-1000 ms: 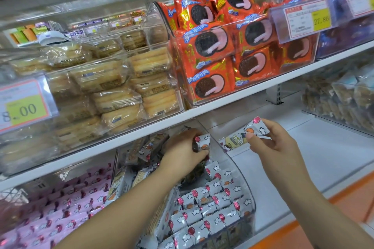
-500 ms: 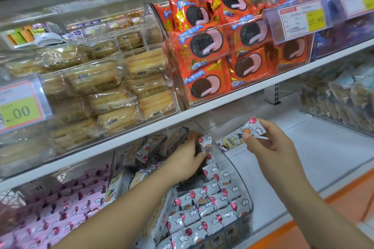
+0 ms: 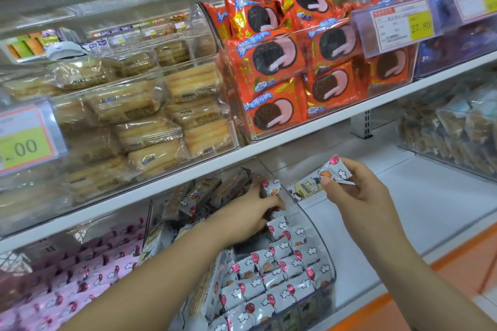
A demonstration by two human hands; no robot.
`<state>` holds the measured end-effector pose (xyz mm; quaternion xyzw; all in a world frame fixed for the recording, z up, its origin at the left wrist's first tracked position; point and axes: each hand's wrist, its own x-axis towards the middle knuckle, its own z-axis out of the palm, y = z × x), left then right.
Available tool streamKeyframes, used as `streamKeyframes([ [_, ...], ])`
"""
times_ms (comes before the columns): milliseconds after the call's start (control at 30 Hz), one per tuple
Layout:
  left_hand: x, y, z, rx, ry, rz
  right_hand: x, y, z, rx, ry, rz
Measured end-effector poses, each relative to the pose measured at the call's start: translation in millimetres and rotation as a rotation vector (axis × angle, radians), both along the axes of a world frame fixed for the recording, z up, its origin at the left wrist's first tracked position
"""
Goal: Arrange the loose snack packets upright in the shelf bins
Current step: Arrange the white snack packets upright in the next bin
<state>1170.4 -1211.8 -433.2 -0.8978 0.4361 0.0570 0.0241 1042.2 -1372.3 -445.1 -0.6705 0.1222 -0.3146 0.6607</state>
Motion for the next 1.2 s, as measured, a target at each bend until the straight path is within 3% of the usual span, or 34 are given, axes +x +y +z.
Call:
streamKeyframes([
  [400,7,-4,-5,-0.051,0.024,0.005,-1,1,0,0.010,0.001,0.012],
  [833,21,3,-2,-0.307,0.313,0.109,0,-1,0,-0.003,-0.004,0.001],
  [1200,11,3,10,-0.347,0.521,0.278,1,0,0,-0.013,0.000,0.002],
])
